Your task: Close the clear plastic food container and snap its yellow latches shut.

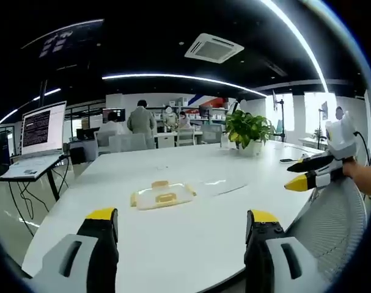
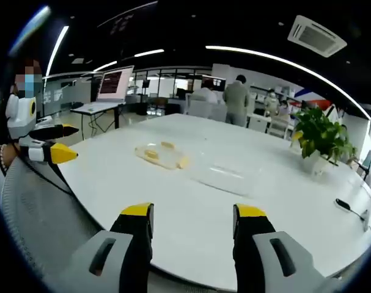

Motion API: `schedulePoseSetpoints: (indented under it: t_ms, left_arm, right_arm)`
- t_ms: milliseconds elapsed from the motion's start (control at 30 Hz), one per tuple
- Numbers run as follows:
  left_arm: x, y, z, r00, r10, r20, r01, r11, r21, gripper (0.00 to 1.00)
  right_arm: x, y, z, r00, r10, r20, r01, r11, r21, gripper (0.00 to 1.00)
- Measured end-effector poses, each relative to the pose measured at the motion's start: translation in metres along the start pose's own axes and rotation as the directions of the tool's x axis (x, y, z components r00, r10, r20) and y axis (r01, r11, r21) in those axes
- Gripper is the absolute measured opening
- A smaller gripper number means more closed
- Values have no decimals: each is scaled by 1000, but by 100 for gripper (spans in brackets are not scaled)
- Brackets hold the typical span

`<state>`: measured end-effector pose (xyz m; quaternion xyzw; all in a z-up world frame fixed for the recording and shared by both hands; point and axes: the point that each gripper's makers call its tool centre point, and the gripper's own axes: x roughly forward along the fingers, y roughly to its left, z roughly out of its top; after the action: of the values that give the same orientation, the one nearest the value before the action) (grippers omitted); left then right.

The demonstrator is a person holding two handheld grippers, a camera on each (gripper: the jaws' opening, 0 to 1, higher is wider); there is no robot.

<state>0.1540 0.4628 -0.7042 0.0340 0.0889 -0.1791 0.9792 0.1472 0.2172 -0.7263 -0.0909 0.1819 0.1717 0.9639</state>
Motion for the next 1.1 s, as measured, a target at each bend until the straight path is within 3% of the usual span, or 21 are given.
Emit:
schedulePoseSetpoints:
  t_ms: [433,567,1100]
  left_arm:
    - [1,-3,-1,1000,-8,-9,8,1000,-2,92]
    - [1,1,1,1000,13,4,-13,1000,6,99]
    - [3,0,0,1000,11,-8,-11,1000,21,99]
  right_arm:
    - [1,0,0,1000,9,2,-9,1000,2,51]
    - [1,1,1,1000,13,7,-13,1000,3,50]
    - [1,0,0,1000,11,4,-11,1000,2,50]
